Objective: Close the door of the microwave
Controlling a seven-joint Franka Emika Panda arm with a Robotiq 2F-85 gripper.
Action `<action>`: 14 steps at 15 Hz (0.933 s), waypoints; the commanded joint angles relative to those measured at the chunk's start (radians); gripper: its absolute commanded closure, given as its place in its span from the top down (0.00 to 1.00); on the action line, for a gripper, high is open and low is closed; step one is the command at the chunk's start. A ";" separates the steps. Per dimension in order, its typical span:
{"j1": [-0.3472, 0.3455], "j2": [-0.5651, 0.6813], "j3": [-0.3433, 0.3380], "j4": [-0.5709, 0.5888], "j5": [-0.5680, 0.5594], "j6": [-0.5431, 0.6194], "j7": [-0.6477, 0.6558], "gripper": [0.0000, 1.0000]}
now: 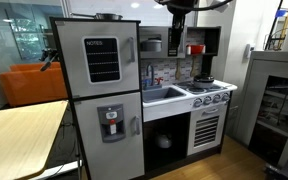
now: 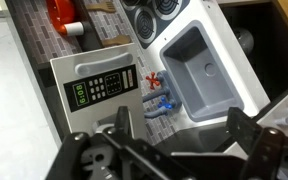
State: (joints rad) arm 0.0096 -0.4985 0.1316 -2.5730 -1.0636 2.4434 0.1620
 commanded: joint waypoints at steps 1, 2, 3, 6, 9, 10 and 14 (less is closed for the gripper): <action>0.019 0.001 -0.015 0.002 -0.005 -0.008 0.002 1.00; 0.020 0.003 -0.012 0.003 -0.009 -0.012 -0.002 1.00; 0.019 0.008 -0.005 0.010 -0.017 -0.015 0.008 1.00; 0.010 0.012 0.011 0.020 -0.075 0.004 0.065 1.00; 0.005 0.015 0.016 0.025 -0.169 0.006 0.169 1.00; 0.008 0.022 0.013 0.030 -0.196 0.004 0.198 1.00; 0.017 0.083 -0.008 0.079 -0.294 0.005 0.261 1.00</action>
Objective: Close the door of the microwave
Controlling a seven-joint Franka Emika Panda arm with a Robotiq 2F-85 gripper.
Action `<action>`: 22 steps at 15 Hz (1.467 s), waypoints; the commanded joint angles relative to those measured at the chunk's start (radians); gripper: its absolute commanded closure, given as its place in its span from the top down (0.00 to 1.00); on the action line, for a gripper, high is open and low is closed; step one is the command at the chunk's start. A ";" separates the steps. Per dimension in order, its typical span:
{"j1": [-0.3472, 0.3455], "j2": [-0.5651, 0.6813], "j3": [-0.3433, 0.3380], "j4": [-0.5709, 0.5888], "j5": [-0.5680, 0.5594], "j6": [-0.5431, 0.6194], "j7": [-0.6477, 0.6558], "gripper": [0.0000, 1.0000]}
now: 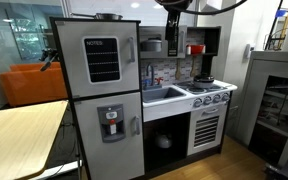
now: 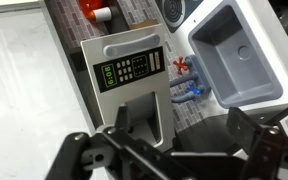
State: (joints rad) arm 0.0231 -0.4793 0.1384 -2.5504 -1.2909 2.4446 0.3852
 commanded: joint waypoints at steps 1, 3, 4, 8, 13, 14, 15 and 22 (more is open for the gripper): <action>0.006 0.091 -0.020 0.083 -0.082 0.002 0.036 1.00; 0.008 0.150 -0.034 0.140 -0.103 0.006 0.021 1.00; 0.008 0.182 -0.042 0.170 -0.107 0.008 0.012 1.00; 0.009 0.312 -0.077 0.282 -0.074 0.040 -0.036 1.00; 0.000 0.389 -0.107 0.325 0.005 0.094 -0.107 1.00; -0.002 0.393 -0.110 0.327 0.013 0.094 -0.119 1.00; -0.003 0.394 -0.113 0.328 0.020 0.088 -0.127 1.00; -0.014 0.424 -0.136 0.357 0.007 0.081 -0.182 1.00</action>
State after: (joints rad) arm 0.0189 -0.0900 0.0088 -2.2298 -1.2869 2.5166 0.2511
